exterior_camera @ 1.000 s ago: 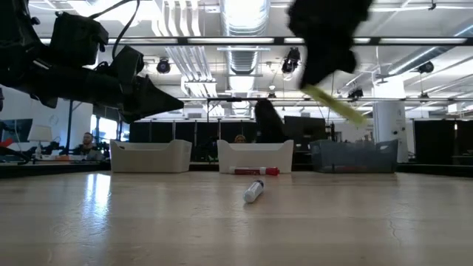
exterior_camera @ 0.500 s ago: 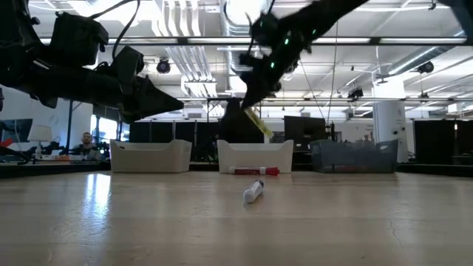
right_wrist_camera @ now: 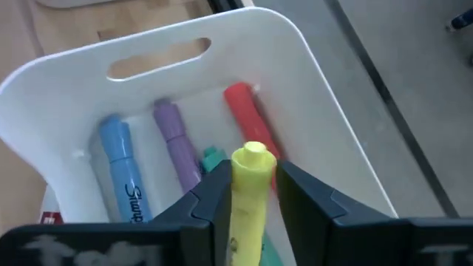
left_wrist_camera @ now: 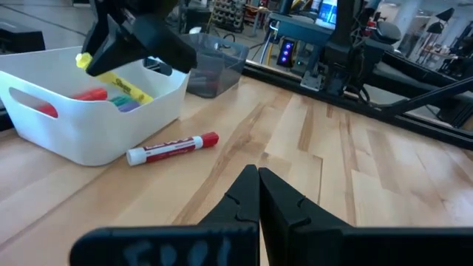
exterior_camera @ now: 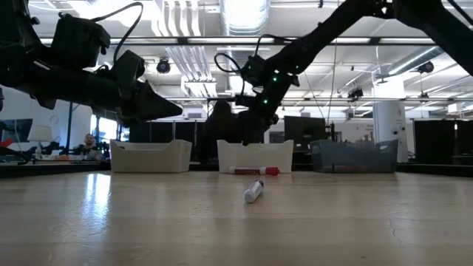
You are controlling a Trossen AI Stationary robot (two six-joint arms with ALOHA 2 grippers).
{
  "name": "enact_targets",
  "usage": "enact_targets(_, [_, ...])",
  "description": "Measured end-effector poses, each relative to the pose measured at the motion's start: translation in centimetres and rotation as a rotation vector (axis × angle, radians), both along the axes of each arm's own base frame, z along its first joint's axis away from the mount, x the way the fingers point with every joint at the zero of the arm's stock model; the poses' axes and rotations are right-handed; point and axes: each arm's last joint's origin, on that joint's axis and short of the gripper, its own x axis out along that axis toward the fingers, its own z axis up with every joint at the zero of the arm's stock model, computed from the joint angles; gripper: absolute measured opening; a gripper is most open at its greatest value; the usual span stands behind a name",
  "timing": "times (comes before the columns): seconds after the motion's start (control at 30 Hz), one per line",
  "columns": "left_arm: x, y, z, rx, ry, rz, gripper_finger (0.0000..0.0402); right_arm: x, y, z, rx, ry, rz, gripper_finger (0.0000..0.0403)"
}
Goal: Pick & Place Markers
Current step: Put the yellow highlighter pen into the white bin, then put the blue pen into the black bin
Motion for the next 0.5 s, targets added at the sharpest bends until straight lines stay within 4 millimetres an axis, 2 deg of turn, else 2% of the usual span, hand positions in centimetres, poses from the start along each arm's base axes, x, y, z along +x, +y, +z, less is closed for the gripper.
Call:
enact_targets(0.1, [0.0,0.0,0.0,-0.004,-0.001,0.000,0.0000,0.1,0.1,0.3,-0.004,-0.009,0.002,0.0121])
enact_targets(0.23, [0.0,0.0,0.0,-0.024,-0.009,0.003,0.0000,-0.3,0.5,2.0,-0.006,-0.039,-0.019,0.0133])
enact_targets(0.37, [0.0,0.0,0.0,-0.043,-0.012,0.003,0.0000,-1.1,1.6,4.1,-0.017,-0.086,-0.022,0.0107])
enact_targets(0.5, [0.1,0.0,-0.1,-0.068,-0.002,0.005,0.0000,-2.8,4.3,5.3,-0.039,-0.138,0.013,0.0059])
